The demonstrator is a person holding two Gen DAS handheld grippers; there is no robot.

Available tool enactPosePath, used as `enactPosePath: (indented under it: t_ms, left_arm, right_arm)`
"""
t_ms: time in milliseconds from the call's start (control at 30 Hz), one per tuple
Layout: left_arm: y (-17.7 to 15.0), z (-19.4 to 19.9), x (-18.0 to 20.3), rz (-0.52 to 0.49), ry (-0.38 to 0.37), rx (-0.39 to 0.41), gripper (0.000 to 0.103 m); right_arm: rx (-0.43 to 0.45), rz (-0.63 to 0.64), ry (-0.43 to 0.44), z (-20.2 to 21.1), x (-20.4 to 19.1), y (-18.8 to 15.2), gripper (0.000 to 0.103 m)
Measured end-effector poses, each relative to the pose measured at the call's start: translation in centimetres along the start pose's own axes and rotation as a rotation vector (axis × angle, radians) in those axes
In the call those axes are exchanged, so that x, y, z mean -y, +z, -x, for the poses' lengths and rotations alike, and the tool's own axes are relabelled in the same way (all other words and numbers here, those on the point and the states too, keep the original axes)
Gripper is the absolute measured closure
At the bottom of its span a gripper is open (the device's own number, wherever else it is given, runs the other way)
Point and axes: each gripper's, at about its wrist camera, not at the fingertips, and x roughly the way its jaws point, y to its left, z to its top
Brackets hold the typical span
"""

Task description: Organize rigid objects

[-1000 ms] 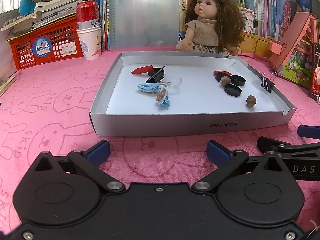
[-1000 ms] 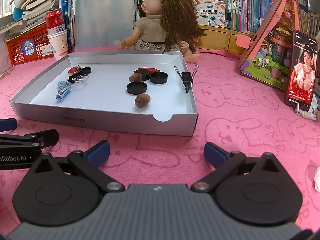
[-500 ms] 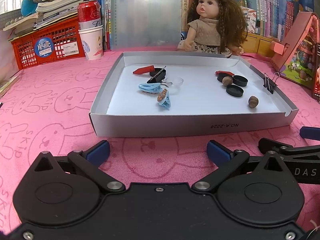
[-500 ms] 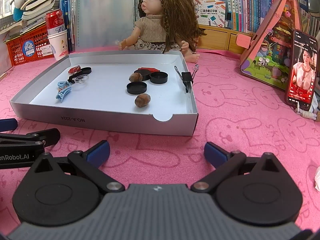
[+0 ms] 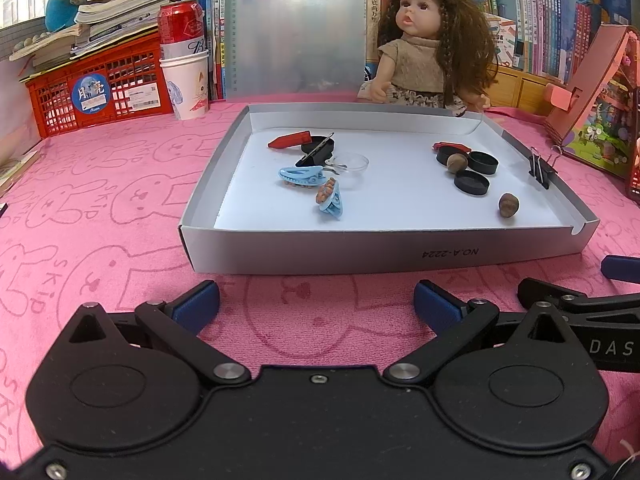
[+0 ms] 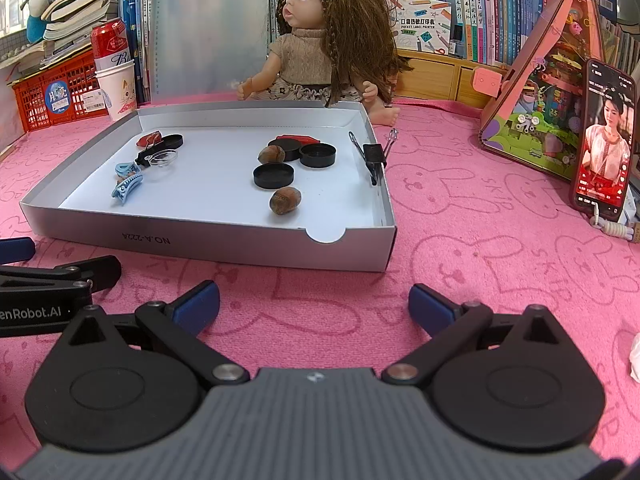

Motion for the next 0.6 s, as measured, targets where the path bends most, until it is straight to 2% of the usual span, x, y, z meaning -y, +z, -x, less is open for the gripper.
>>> enactPosePath:
  t_ms: [600]
  left_arm:
    - [0.01,0.03,0.11,0.008,0.009,0.000,0.000]
  right_arm:
    - [0.000,0.000,0.000,0.00,-0.01,0.01,0.000]
